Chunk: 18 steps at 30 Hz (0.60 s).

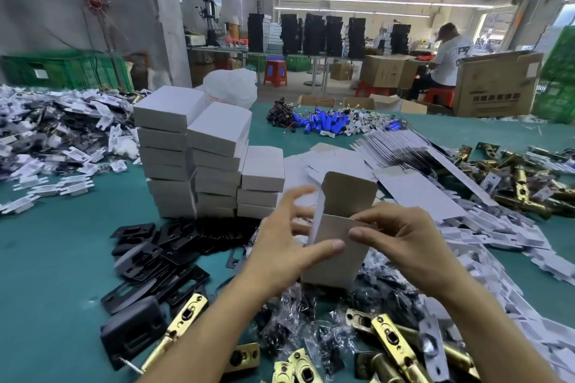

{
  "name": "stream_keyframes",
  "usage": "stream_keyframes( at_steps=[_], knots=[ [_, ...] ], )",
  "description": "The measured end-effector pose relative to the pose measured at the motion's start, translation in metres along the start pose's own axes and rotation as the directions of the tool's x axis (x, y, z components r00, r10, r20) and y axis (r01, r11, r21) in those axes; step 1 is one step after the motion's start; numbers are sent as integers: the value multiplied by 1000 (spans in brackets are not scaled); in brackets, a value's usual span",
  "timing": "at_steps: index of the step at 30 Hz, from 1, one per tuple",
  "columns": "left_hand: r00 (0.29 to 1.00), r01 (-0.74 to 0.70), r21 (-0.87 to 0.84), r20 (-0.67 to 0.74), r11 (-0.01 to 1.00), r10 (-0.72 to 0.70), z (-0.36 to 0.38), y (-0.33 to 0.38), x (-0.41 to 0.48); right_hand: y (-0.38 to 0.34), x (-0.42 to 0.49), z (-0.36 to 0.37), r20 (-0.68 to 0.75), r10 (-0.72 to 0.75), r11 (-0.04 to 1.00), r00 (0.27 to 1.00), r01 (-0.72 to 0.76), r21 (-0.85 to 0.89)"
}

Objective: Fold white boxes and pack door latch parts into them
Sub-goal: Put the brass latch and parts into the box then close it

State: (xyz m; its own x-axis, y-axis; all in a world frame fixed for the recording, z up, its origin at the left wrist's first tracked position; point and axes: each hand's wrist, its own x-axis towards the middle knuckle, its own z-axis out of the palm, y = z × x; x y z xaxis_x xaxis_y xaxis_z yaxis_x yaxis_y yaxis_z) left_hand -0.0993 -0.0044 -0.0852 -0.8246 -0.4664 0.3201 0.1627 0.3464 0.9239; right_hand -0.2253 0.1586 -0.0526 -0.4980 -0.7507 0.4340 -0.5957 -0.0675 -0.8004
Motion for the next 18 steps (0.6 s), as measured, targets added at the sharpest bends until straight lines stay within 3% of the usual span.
stream_keyframes(
  at_steps=[3, 6, 12, 18],
  knots=[
    [990, -132, -93, -61, 987, 127, -5, -2, 4, 0, 0, -1, 56, 16, 999, 998, -14, -47],
    [991, -133, -41, -24, 990, 132, -4, 0, 2, 0, -1, -2, 88, 18, 997, 996, -12, -73],
    [995, -96, -34, 11, 995, 97, -3, 4, 2, -6, 0, -2, -40, 31, 966, 999, -20, 258],
    [996, -86, -124, 11, 988, 88, -1, 4, 1, -14, 1, 0, -63, 56, 968, 996, -39, 247]
  ],
)
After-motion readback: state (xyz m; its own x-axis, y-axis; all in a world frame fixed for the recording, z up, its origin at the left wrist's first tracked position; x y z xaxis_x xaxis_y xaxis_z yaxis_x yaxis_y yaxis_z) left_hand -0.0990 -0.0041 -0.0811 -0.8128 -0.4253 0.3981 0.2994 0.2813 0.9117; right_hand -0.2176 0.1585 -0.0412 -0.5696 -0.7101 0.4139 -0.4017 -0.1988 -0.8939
